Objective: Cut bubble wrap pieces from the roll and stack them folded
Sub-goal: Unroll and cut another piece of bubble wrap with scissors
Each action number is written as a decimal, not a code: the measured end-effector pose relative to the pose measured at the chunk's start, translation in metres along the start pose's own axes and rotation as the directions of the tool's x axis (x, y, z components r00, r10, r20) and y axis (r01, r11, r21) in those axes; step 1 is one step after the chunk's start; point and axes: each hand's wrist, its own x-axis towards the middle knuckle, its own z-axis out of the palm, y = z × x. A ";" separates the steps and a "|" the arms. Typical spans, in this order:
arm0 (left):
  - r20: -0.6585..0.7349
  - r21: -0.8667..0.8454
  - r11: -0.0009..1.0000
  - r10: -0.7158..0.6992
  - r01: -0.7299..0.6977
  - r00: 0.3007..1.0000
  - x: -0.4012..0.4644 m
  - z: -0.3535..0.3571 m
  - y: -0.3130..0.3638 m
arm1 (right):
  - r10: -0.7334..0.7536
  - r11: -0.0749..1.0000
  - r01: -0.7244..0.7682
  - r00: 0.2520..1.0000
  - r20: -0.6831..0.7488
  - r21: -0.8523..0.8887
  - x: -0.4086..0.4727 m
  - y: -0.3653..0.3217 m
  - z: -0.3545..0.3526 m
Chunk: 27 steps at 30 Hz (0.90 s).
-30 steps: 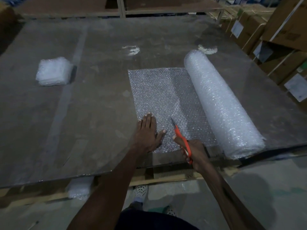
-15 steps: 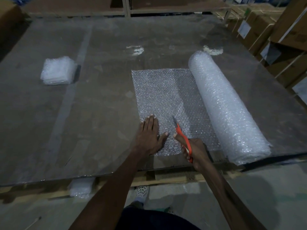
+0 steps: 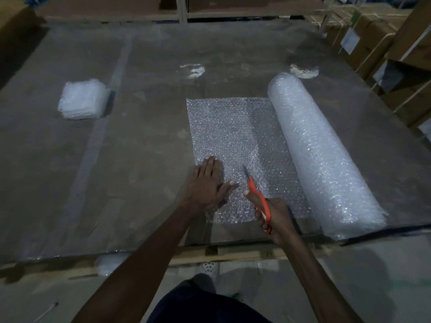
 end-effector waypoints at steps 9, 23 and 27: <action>0.016 -0.024 0.998 0.059 -0.059 0.998 0.083 -0.012 -0.040 | 0.041 0.999 -0.040 0.998 -0.054 0.013 0.016 -0.018 0.013; -0.006 -0.056 0.995 0.088 -0.088 0.996 0.087 -0.002 -0.050 | 0.067 0.996 -0.062 0.994 -0.086 0.061 0.023 -0.019 0.025; -0.007 -0.061 0.994 0.086 -0.086 0.996 0.086 -0.003 -0.050 | 0.051 0.997 -0.047 0.997 -0.060 0.058 0.024 -0.019 0.023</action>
